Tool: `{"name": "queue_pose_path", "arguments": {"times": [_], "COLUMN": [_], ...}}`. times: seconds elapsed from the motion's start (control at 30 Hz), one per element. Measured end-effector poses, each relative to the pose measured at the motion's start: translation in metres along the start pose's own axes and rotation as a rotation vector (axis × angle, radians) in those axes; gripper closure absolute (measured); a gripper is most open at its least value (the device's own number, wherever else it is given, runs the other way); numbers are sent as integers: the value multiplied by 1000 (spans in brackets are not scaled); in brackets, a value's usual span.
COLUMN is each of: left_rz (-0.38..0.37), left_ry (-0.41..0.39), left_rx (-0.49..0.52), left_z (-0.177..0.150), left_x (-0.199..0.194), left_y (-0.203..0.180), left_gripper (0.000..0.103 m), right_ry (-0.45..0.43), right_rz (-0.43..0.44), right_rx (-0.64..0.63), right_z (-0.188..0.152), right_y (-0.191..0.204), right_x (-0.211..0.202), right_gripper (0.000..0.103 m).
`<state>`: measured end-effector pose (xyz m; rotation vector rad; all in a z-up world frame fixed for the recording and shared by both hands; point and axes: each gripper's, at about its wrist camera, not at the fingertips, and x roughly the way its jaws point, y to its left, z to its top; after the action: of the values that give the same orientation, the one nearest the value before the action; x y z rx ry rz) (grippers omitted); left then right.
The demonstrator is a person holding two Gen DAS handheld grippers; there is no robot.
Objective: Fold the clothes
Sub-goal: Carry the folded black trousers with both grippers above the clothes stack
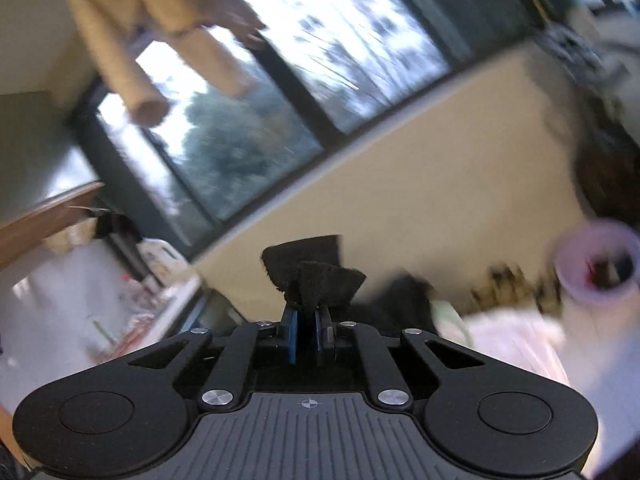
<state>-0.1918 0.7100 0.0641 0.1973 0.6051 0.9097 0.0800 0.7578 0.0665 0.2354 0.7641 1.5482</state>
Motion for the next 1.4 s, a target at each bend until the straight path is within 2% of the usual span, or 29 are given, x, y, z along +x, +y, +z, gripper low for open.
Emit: {"name": "queue_pose_path", "arguments": {"times": [0.07,0.13,0.17,0.2,0.27,0.3,0.37,0.4,0.43,0.5,0.57,0.6,0.67,0.73,0.87,1.0,1.17,1.4], "left_rz": [-13,-45,-69,-105,-184,-196,-193,-167,-137,-61,-23,-3,26,32,22,51,70,54], "left_ry": [-2,8,15,13,5,-15,-50,-44,-36,23,85,102,114,112,128,178,203,224], "left_rx": [32,24,5,-49,-173,-253,-416,-467,-512,-539,-514,-484,-436,-445,-496,-557,-562,-564], "left_z": [0,4,7,10,16,19,23,23,23,19,11,9,4,3,5,1,4,0], "left_x": [-1,-3,-4,-9,-20,-24,-30,-26,-22,-4,11,17,23,24,33,21,6,-7], "left_y": [-3,2,7,16,37,49,71,77,83,86,79,72,61,57,64,69,67,65], "left_gripper": [45,45,44,44,44,44,44,44,44,44,43,40,34,33,27,8,4,1], "right_ry": [-13,-26,-32,-39,-51,-58,-71,-68,-50,13,85,114,150,179,193,195,162,129], "right_rz": [-39,-78,-98,-117,-156,-176,-215,-227,-231,-242,-262,-271,-280,-285,-265,-265,-285,-331], "right_rx": [-36,-72,-90,-108,-144,-162,-198,-223,-252,-265,-255,-252,-258,-265,-248,-241,-252,-235], "right_z": [-3,-6,-7,-9,-12,-13,-16,-17,-19,-28,-37,-43,-57,-69,-73,-61,-47,-46], "right_y": [4,9,11,13,17,19,23,27,32,37,39,41,44,47,42,39,46,57], "right_x": [-6,-11,-14,-17,-23,-26,-31,-30,-22,-5,14,23,37,50,59,53,27,-10], "right_gripper": [90,69,45,33,32,26,15,12,11,10,9,7,4,1,1,1,1,1]}}
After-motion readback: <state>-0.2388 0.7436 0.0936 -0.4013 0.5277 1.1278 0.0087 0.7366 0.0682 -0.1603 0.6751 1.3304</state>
